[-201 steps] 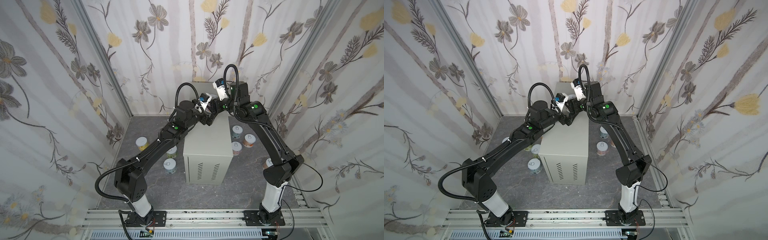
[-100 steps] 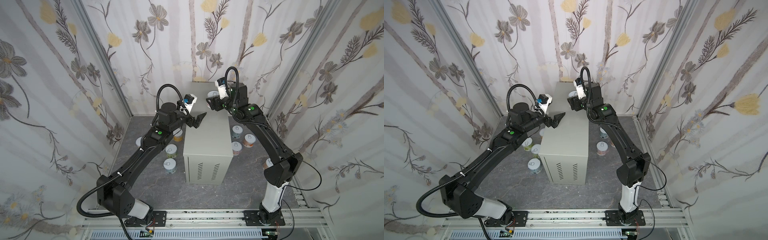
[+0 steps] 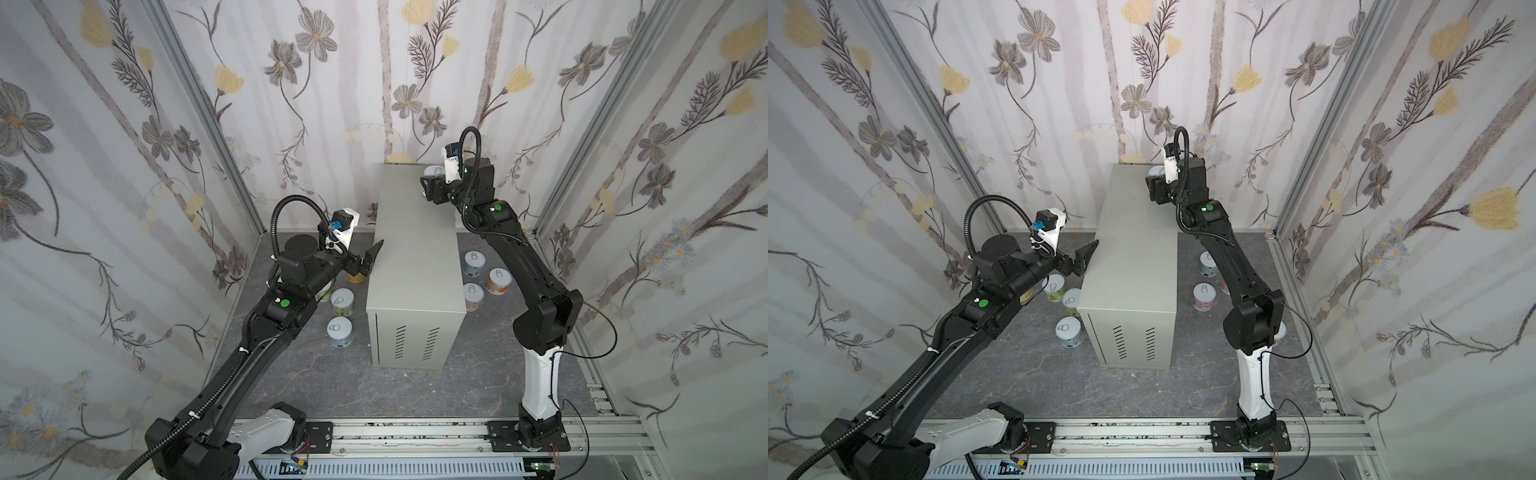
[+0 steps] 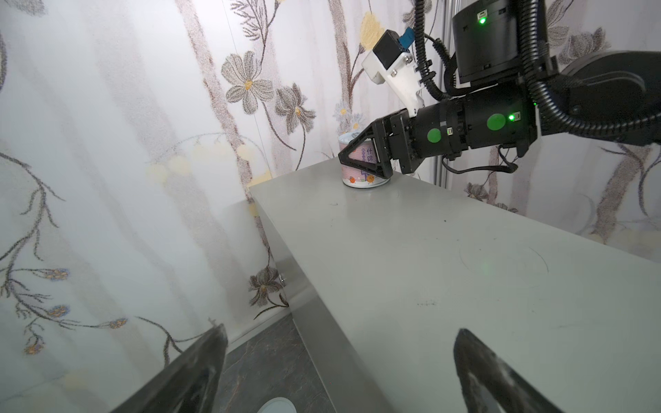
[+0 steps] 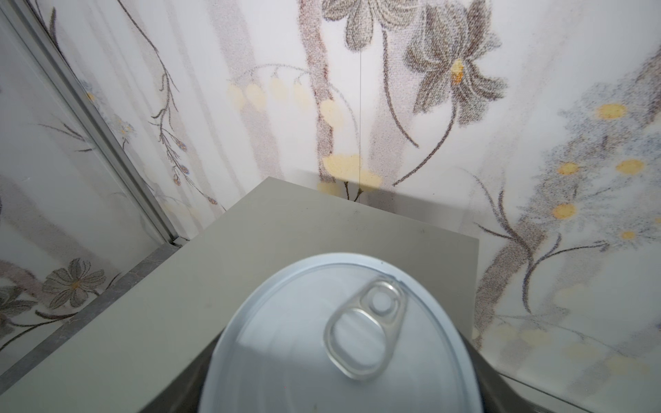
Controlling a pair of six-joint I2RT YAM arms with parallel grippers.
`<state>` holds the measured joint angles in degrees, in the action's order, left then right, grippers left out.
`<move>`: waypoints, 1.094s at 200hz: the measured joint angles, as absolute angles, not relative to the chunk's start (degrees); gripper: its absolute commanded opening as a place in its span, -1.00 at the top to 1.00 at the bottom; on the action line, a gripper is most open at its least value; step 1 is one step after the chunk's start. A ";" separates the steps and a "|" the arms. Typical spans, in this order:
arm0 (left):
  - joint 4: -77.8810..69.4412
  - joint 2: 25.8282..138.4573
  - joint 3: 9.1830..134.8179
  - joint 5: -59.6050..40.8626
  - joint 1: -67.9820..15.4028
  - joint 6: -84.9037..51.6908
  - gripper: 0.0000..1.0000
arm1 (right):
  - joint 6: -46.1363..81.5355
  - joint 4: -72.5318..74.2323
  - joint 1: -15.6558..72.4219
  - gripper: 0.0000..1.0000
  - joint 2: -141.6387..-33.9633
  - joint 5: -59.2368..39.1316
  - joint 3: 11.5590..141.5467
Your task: Place and organize the canned foods onto the counter
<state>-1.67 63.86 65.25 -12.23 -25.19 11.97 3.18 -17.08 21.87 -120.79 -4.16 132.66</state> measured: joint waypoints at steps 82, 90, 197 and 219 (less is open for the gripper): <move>-0.93 63.02 62.13 -9.76 -25.02 10.26 -1.00 | 2.59 -12.01 21.10 -0.09 -127.48 -4.10 138.37; -1.45 63.40 62.19 -9.63 -25.02 10.11 -1.00 | 2.31 -11.84 21.12 -0.09 -127.68 -4.10 138.43; -3.16 64.10 61.89 -8.38 -24.91 9.50 -1.00 | 1.06 -8.97 21.32 -0.09 -129.03 -4.12 138.47; -2.31 63.13 61.25 -8.16 -24.91 9.54 -1.00 | 1.02 -8.88 21.37 -0.09 -129.08 -4.08 138.43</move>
<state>-2.31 63.13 61.25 -8.16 -24.91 9.54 1.02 -8.88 21.37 -129.08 -4.08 138.43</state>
